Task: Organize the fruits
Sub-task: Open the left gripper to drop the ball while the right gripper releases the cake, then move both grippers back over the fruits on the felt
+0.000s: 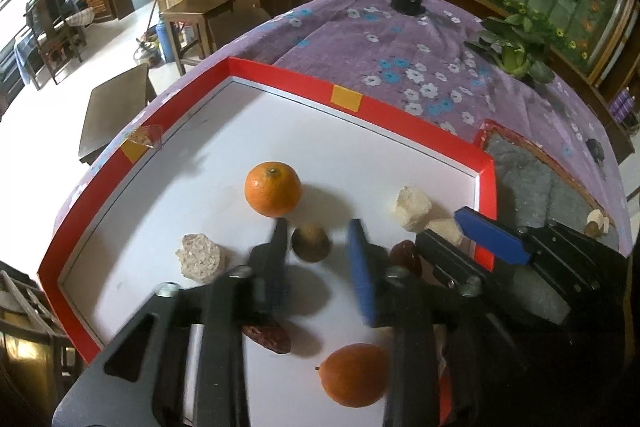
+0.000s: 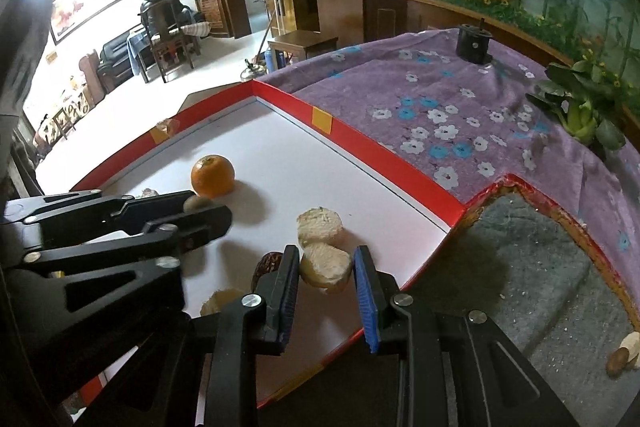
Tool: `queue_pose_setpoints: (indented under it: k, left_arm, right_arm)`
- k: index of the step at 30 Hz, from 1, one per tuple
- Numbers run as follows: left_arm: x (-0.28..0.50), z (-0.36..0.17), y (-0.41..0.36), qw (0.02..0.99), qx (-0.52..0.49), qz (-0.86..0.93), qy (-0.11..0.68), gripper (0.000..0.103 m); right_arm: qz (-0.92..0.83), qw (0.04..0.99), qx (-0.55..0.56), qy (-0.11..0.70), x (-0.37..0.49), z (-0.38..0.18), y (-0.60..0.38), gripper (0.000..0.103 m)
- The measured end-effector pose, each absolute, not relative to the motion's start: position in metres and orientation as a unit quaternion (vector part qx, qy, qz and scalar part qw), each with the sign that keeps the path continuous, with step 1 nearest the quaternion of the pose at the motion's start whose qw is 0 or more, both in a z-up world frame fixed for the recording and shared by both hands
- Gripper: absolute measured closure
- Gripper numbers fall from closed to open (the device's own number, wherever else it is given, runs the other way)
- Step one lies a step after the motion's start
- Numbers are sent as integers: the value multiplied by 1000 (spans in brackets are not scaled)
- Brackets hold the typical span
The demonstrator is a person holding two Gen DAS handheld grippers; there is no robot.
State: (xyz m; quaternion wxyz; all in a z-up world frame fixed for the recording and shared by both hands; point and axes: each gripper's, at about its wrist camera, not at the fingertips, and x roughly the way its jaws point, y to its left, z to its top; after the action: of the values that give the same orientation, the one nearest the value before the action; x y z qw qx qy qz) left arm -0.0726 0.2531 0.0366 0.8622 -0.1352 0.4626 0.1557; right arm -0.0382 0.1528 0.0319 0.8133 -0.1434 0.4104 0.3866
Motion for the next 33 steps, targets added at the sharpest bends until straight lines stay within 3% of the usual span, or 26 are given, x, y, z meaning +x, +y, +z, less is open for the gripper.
queue_pose_setpoints:
  k: [2,3,18,33]
  left_arm:
    - [-75,40,254,866,-142,152,454,45]
    - [-76,41,255,867,-141,153,452,43]
    - [-86,67,232,882,-116,159,427,43]
    - [-60,72,143,898,-77,84,425,43]
  right_arm:
    - [389,814,-136,410,-39,33,151,67]
    - [389,814,-133,410,-39,34,150,67]
    - [371,837,-111,388,-56,62,114,65]
    - [276,880,-71,381,-51,71,9,61]
